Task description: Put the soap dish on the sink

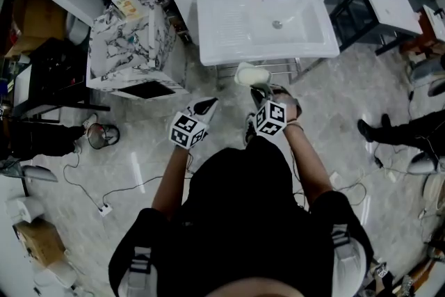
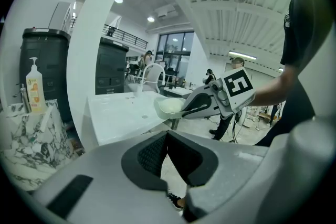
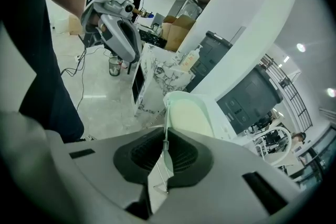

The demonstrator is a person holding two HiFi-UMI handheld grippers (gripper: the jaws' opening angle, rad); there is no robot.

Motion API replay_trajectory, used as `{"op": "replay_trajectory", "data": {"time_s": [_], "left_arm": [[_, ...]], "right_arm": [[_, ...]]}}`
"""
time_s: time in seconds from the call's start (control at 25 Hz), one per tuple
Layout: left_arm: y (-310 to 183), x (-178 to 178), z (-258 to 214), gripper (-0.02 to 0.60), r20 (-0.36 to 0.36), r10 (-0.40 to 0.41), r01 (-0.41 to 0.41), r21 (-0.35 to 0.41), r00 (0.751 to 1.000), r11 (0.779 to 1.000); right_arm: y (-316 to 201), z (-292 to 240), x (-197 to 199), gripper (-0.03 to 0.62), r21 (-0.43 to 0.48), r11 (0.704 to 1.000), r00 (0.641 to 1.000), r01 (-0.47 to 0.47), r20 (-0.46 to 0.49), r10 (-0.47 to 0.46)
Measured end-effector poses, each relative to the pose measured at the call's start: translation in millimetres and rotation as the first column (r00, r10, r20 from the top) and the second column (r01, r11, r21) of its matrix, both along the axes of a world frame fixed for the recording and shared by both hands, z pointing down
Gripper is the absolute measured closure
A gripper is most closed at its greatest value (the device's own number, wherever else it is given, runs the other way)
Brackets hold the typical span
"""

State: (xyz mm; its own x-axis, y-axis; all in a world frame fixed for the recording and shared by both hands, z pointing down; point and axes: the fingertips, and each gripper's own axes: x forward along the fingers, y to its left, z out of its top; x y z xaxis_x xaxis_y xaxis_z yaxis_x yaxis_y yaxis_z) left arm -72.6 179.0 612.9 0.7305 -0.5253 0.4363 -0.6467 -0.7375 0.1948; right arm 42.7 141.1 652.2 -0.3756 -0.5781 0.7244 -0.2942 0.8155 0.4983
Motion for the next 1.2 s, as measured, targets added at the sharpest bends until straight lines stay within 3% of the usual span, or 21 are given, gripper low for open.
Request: {"op": "replay_trajectory", "data": {"time_s": [0.4,1.2], "left_arm": [[-50,6,-3,0.581,0.007,-0.021,0.021,-0.016,1.000,1.000],[-108,29,-5,0.581,0.017,-0.116,0.116,-0.019,0.993,0.993]], "right_arm": [[-57,0,6,0.579,-0.022,1.000,1.000,0.012,0.008,-0.012],[-119,6,26,0.579,-0.047,0.994,0.995,0.094,0.020,-0.093]]}}
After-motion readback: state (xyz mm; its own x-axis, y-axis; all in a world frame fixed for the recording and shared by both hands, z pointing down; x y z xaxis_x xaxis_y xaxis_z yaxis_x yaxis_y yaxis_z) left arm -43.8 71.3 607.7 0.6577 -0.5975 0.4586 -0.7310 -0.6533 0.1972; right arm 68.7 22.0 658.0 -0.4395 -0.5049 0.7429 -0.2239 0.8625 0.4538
